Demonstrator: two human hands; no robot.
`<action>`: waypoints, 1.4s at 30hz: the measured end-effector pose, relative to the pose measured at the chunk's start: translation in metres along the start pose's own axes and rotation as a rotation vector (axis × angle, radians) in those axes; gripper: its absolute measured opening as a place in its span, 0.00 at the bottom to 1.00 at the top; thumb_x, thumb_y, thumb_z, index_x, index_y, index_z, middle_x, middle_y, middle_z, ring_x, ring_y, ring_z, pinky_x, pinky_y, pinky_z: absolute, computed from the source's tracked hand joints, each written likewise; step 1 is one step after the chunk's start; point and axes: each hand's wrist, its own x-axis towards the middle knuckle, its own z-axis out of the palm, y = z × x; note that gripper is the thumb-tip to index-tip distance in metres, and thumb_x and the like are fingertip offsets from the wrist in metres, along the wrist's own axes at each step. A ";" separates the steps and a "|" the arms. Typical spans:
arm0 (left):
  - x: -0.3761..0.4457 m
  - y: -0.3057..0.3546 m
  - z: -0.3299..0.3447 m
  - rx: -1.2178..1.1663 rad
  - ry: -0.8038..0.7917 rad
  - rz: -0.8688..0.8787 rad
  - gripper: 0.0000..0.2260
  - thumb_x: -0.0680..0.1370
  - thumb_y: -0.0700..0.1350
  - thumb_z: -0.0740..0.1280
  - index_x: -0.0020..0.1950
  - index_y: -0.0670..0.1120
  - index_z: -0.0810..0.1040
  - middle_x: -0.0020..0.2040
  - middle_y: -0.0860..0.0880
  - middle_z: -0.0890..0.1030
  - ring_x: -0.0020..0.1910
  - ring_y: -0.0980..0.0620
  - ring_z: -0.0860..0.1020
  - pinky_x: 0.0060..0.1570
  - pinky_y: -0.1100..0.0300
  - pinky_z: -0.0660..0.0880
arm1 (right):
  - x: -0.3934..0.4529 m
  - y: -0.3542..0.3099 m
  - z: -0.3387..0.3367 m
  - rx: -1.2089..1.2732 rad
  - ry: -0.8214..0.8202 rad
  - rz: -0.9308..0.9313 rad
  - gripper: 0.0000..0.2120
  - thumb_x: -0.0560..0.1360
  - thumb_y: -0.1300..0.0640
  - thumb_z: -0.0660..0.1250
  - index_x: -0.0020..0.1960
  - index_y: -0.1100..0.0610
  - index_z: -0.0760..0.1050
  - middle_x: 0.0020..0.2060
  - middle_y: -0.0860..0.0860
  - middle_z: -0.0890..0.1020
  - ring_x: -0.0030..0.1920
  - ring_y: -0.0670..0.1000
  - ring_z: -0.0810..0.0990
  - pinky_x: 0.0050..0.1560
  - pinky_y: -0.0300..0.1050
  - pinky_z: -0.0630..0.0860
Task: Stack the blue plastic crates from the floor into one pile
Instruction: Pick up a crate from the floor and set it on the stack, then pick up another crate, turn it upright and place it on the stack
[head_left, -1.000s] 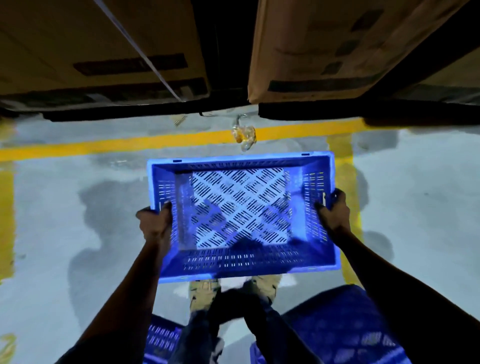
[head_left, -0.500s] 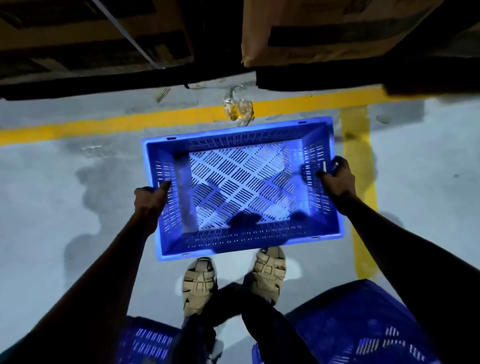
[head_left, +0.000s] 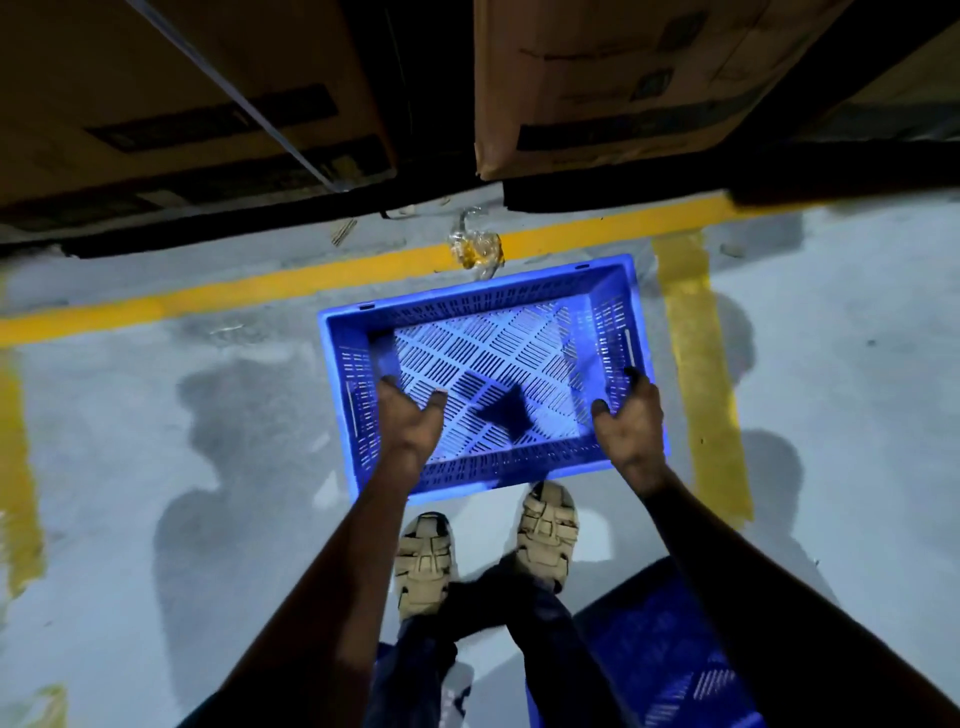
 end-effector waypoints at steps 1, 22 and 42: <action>-0.011 0.004 0.000 0.008 -0.025 -0.010 0.28 0.76 0.44 0.72 0.69 0.35 0.63 0.66 0.36 0.73 0.64 0.40 0.74 0.63 0.50 0.70 | -0.011 -0.003 -0.002 0.019 0.015 0.011 0.28 0.72 0.63 0.70 0.70 0.69 0.68 0.64 0.67 0.74 0.66 0.64 0.73 0.68 0.50 0.67; -0.133 -0.031 -0.014 0.382 -0.452 0.211 0.22 0.78 0.48 0.68 0.69 0.42 0.67 0.63 0.38 0.78 0.63 0.42 0.76 0.62 0.52 0.72 | -0.211 0.053 0.018 0.460 0.208 0.437 0.26 0.77 0.59 0.67 0.73 0.59 0.66 0.69 0.57 0.71 0.62 0.58 0.77 0.62 0.50 0.74; -0.393 -0.202 0.141 0.892 -0.906 0.405 0.21 0.78 0.54 0.67 0.66 0.44 0.69 0.54 0.40 0.81 0.56 0.40 0.79 0.58 0.50 0.75 | -0.448 0.316 -0.016 0.592 0.737 1.091 0.23 0.78 0.58 0.66 0.70 0.64 0.66 0.66 0.62 0.69 0.64 0.63 0.72 0.59 0.52 0.70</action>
